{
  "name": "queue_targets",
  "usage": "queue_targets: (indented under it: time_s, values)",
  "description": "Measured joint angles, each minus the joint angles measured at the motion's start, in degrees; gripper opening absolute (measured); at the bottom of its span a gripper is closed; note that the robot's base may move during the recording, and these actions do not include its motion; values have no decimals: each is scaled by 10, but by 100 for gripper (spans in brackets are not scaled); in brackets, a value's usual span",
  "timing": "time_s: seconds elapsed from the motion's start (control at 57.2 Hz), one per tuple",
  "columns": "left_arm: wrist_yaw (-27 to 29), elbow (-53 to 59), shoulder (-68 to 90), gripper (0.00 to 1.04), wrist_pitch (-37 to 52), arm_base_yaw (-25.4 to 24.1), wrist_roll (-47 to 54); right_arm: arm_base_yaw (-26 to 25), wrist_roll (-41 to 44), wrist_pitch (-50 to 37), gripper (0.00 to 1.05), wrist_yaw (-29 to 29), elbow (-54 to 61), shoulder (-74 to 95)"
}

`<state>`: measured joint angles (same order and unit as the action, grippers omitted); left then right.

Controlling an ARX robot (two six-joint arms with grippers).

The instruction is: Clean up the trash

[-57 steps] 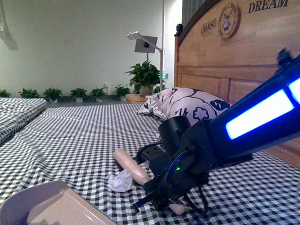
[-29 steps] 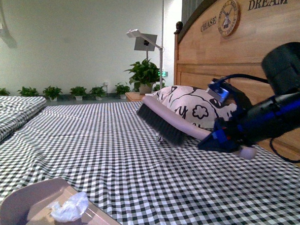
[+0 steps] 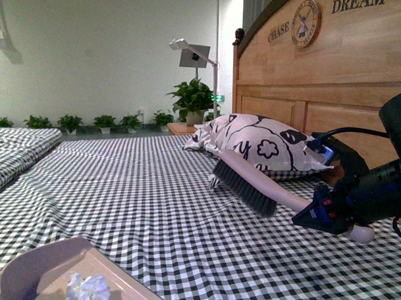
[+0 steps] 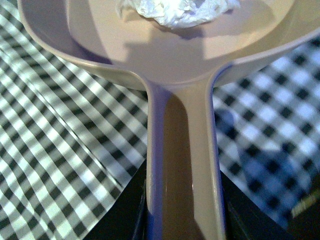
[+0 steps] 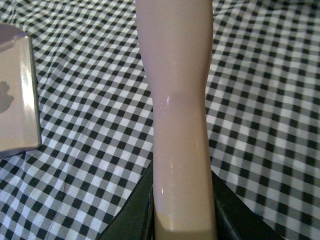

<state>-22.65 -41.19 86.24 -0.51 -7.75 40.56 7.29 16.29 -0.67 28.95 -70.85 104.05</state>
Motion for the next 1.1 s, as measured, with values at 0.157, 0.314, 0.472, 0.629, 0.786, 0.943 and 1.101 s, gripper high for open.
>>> queue_targets:
  time_s: [0.157,0.314,0.472,0.629,0.786,0.943,1.101]
  values:
    - [-5,41,-16,27,212,-7,-184,-40,-12,-43,20,1,74,-78]
    - [21,56,-52,27,280,-7,-247,-69,-42,-80,20,-2,132,-153]
    - [65,70,-97,27,293,-2,-247,-96,-97,-100,20,-20,177,-243]
    - [125,76,-170,27,293,3,-242,-115,-172,-106,20,-34,219,-337]
    - [172,89,-282,27,235,18,-237,-117,-242,-105,20,-8,268,-442]
    - [205,105,-407,27,160,55,-234,-115,-290,-95,20,5,300,-550]
    - [240,108,-514,27,105,78,-231,-116,-333,-77,20,-33,321,-628]
